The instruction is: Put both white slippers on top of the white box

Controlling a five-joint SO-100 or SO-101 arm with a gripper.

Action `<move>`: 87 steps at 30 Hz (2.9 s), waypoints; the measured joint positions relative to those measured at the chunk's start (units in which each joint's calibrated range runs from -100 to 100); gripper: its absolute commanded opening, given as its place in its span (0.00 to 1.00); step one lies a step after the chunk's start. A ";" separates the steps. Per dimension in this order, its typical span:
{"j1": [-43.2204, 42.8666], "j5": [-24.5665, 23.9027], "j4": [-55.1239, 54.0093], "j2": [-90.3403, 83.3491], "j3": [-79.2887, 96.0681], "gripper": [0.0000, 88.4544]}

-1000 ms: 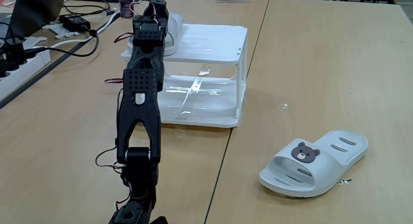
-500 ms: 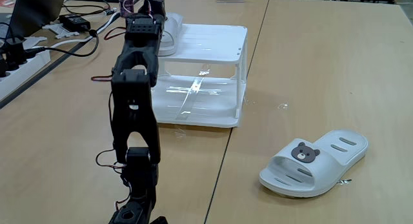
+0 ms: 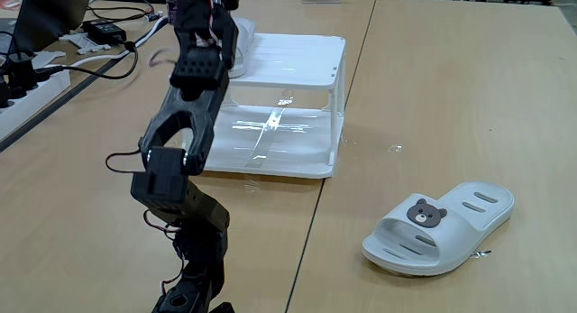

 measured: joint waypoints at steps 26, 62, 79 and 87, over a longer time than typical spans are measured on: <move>24.42 0.00 -53.30 51.71 61.90 0.01; 42.25 0.00 -46.87 68.70 32.35 0.24; 42.55 0.00 -27.21 79.75 1.26 0.24; 42.47 0.00 -27.21 81.07 -2.16 0.01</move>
